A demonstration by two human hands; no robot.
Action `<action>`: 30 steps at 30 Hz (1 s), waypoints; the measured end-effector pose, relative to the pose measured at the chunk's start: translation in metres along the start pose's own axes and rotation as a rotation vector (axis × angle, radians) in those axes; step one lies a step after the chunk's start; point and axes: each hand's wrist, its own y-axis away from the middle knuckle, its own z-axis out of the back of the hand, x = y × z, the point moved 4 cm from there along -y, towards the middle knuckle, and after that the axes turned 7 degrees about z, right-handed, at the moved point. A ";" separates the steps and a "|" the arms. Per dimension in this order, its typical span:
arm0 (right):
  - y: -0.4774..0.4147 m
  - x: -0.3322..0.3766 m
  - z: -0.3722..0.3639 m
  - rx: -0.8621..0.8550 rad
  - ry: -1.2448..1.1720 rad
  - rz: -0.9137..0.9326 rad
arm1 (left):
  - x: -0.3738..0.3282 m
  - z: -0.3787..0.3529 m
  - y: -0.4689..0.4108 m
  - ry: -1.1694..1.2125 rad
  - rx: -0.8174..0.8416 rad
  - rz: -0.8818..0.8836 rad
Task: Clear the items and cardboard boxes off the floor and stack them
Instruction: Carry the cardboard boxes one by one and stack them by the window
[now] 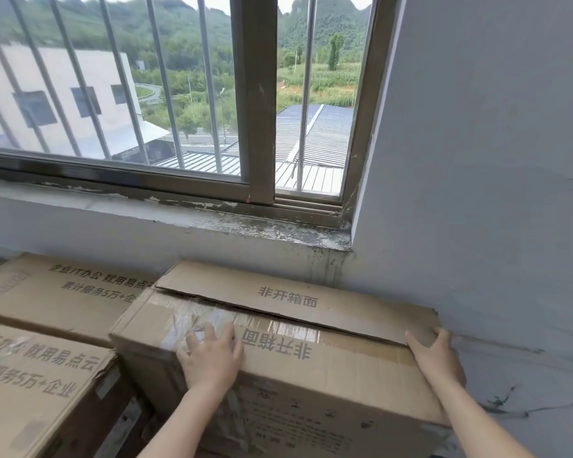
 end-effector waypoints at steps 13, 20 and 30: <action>0.001 0.001 0.004 -0.031 -0.111 0.067 | 0.008 0.001 0.000 0.216 0.151 0.088; 0.017 -0.034 0.052 -0.038 -0.718 0.086 | -0.012 0.022 0.056 0.895 -0.110 0.051; 0.089 -0.197 0.090 -0.075 -0.701 -0.263 | -0.164 -0.077 0.206 1.004 0.436 -0.102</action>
